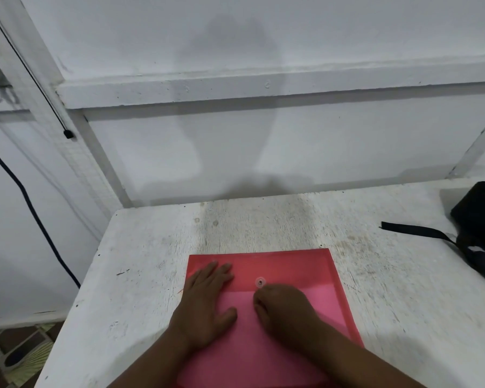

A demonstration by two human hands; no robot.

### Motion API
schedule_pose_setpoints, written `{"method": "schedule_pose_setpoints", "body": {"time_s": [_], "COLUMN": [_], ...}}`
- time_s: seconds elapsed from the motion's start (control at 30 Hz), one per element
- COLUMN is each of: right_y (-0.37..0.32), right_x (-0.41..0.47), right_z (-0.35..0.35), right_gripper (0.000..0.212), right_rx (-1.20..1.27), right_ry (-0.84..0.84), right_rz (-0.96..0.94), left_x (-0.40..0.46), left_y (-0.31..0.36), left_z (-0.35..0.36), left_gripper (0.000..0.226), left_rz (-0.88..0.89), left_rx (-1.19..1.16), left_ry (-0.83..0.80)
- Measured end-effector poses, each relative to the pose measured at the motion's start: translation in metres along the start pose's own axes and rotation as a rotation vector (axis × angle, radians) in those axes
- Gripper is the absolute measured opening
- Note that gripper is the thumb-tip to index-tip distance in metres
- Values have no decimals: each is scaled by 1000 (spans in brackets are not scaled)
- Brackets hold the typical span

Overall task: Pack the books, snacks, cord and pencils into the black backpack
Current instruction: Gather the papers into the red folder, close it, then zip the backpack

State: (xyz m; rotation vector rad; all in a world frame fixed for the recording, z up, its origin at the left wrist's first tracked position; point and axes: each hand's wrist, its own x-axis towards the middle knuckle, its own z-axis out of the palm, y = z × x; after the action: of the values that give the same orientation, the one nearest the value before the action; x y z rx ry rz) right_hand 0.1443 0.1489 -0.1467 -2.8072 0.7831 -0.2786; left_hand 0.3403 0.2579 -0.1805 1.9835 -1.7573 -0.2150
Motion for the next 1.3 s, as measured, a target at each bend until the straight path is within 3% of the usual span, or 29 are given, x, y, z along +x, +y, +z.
{"method": "schedule_pose_setpoints", "body": {"time_s": [0.13, 0.37, 0.47, 0.53, 0.63, 0.77, 0.83, 1.07, 1.3], "right_y": [-3, 24, 36, 42, 41, 32, 31, 17, 3], "right_x": [22, 42, 28, 13, -6, -12, -10, -8, 9], "right_z": [-5, -15, -23, -23, -27, -28, -27, -20, -10], "right_gripper": [27, 12, 11, 10, 19, 54, 59, 21, 18], "right_rx": [110, 287, 302, 234, 177, 157, 111, -8, -90], "right_ry": [-48, -54, -23, -91, -134, -124, -146, -75, -106], "right_rz": [4, 152, 116, 56, 41, 0, -11, -72, -117], "left_x": [0, 0, 1, 1, 2, 1, 1, 0, -1], "left_y": [-2, -5, -5, -5, -4, 0, 1, 1, 1], "left_z": [1, 2, 2, 3, 2, 0, -1, 0, -1], "left_gripper": [75, 77, 77, 77, 77, 76, 76, 74, 74], "left_rz": [21, 16, 10, 9, 4, -9, -6, 3, 13], "left_rx": [1, 0, 5, 3, -7, -13, -16, -6, -14], "left_ry": [11, 4, -5, -9, 0, -3, 0, 16, 30]}}
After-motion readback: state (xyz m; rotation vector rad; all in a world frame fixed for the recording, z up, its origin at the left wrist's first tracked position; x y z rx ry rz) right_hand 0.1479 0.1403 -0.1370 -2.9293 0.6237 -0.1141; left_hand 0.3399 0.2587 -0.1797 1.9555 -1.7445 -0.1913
